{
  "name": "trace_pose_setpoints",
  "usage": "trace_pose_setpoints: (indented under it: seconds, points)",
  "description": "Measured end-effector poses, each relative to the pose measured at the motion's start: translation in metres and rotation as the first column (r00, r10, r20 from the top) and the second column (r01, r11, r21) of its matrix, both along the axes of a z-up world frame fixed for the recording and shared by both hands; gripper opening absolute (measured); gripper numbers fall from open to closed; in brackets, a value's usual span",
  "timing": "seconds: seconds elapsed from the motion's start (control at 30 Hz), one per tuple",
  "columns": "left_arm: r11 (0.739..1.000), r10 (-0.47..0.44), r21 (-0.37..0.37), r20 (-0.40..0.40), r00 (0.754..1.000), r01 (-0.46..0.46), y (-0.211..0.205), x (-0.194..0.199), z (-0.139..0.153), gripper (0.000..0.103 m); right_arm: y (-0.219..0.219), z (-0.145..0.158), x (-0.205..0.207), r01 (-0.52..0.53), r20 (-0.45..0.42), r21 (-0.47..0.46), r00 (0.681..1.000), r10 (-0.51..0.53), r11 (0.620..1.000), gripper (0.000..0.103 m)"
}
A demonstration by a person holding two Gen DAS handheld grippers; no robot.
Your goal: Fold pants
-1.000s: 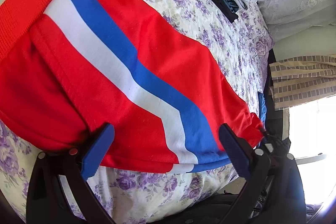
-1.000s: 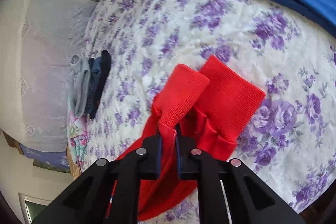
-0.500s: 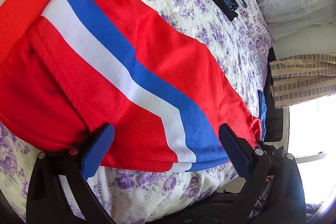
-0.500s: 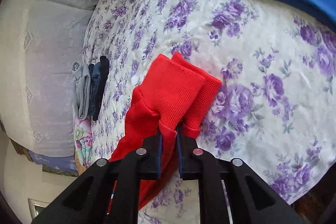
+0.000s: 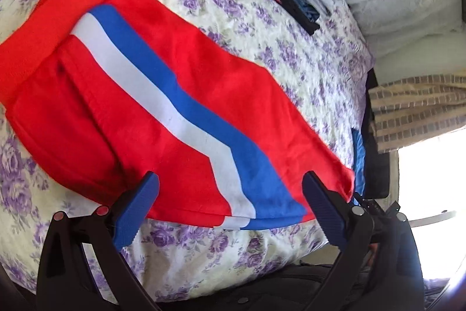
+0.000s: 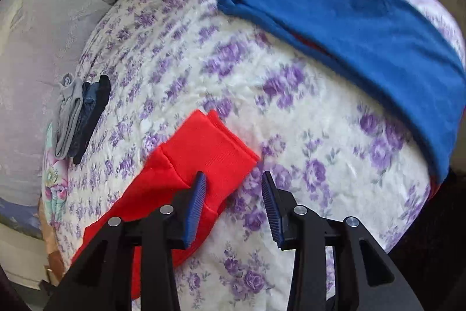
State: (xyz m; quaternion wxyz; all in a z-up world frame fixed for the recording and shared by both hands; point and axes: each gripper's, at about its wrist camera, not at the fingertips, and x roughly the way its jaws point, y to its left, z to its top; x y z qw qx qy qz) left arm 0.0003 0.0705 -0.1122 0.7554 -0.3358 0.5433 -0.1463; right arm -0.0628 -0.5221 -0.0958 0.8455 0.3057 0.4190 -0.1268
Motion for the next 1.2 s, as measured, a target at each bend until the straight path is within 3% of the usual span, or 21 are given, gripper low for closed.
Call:
trace_pose_setpoints:
  seconds: [0.07,0.13,0.23,0.33,0.4,0.43,0.5,0.57,0.63,0.73,0.83,0.93,1.0,1.03,1.1,1.17,1.2]
  points:
    - [1.0,-0.028,0.005,0.035,0.999,0.028,-0.005,0.0,0.011,0.096,0.01,0.011,0.007,-0.022,0.027,-0.033,0.999,0.023,0.999,0.04]
    - [0.997,-0.069,0.034,0.059,0.996,0.067,-0.014,0.002,0.019,0.096,0.018,0.023,0.008,-0.034,0.115,-0.041,0.993,0.039,0.999,0.04]
    - [0.992,-0.122,0.05,0.042,0.992,0.12,-0.029,0.005,0.014,0.096,0.043,0.02,0.025,-0.187,0.157,0.029,0.971,0.18,0.982,0.04]
    - [0.987,-0.141,0.07,-0.056,0.988,0.145,-0.037,0.008,-0.006,0.096,0.069,-0.006,0.043,-0.304,0.109,0.085,0.95,0.294,0.949,0.045]
    - [0.992,-0.106,0.058,-0.102,0.989,0.112,-0.028,0.009,-0.02,0.096,0.071,-0.036,0.051,-0.273,-0.012,0.105,0.961,0.276,0.956,0.048]
    - [0.994,-0.089,0.047,-0.106,0.99,0.094,-0.024,0.009,-0.024,0.095,0.068,-0.049,0.05,-0.248,-0.026,0.145,0.967,0.255,0.958,0.046]
    - [0.996,-0.071,0.048,-0.104,0.992,0.076,-0.021,0.007,-0.023,0.094,0.067,-0.048,0.047,-0.241,-0.011,0.148,0.969,0.245,0.959,0.043]
    - [0.992,-0.077,0.095,-0.089,0.993,0.086,-0.026,0.006,-0.014,0.094,0.075,-0.032,0.046,-0.28,0.001,0.109,0.96,0.281,0.954,0.045]
    - [0.991,-0.1,0.088,-0.047,0.994,0.104,-0.032,0.007,-0.002,0.094,0.086,-0.012,0.045,-0.331,0.055,0.079,0.943,0.327,0.94,0.048]
    - [0.984,-0.148,0.099,0.021,0.989,0.145,-0.05,0.018,0.021,0.094,0.107,0.013,0.05,-0.419,0.112,0.035,0.904,0.413,0.907,0.055]
    - [0.96,-0.223,0.187,0.056,0.973,0.209,-0.079,0.034,0.029,0.094,0.141,0.016,0.056,-0.526,0.105,-0.001,0.846,0.523,0.85,0.06]
    - [0.915,-0.263,0.322,0.023,0.964,0.242,-0.104,0.047,0.014,0.094,0.176,0.005,0.06,-0.637,0.022,-0.031,0.77,0.638,0.77,0.06]
    - [0.896,-0.261,0.365,-0.025,0.965,0.252,-0.11,0.053,-0.005,0.094,0.19,-0.005,0.061,-0.69,-0.028,-0.028,0.724,0.689,0.723,0.067]
    - [0.887,-0.255,0.385,-0.051,0.966,0.255,-0.11,0.056,-0.016,0.094,0.196,-0.013,0.063,-0.708,-0.072,-0.029,0.705,0.705,0.705,0.07]
    - [0.867,-0.271,0.426,-0.028,0.962,0.257,-0.114,0.056,-0.023,0.097,0.206,-0.039,0.067,-0.739,-0.214,-0.036,0.663,0.717,0.673,0.076]
    - [0.828,-0.306,0.481,-0.042,0.951,0.288,-0.123,0.055,-0.021,0.097,0.215,-0.041,0.06,-0.769,-0.233,-0.112,0.636,0.736,0.629,0.077]
    - [0.823,-0.313,0.486,-0.041,0.949,0.292,-0.125,0.056,-0.018,0.097,0.221,-0.037,0.056,-0.782,-0.242,-0.157,0.622,0.745,0.603,0.076]
